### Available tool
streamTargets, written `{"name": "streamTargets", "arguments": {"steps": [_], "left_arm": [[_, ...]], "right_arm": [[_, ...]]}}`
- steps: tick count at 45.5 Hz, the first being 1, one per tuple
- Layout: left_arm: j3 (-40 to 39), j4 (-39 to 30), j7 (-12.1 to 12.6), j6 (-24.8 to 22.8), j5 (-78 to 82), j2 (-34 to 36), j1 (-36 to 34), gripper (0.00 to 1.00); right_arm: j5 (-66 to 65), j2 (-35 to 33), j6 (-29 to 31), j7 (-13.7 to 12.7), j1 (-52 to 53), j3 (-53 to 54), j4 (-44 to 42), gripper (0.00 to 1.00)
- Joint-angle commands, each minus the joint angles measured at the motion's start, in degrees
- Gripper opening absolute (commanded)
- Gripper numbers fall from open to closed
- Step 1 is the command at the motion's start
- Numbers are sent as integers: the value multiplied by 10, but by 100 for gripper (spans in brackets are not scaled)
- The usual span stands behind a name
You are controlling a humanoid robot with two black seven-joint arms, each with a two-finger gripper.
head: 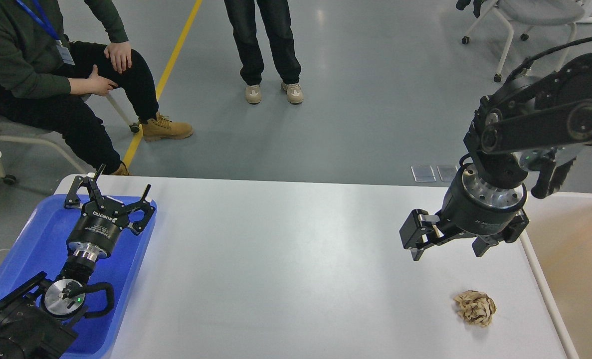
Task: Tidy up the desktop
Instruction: 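Move the right gripper toward the crumpled beige paper ball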
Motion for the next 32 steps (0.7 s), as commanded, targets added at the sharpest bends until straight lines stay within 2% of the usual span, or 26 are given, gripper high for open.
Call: {"name": "streamTargets", "arguments": {"steps": [1,15,32], "left_arm": [[0,0,1,-1,0,0,0,99],[0,0,1,-1,0,0,0,99],[0,0,1,-1,0,0,0,99]], "right_arm": [[3,1,-1,0,-1,5,0,100],[-13,-6,-6,0,-38,1,-28,100],[-141,-112,0,1,-167,17,-135,100]]}}
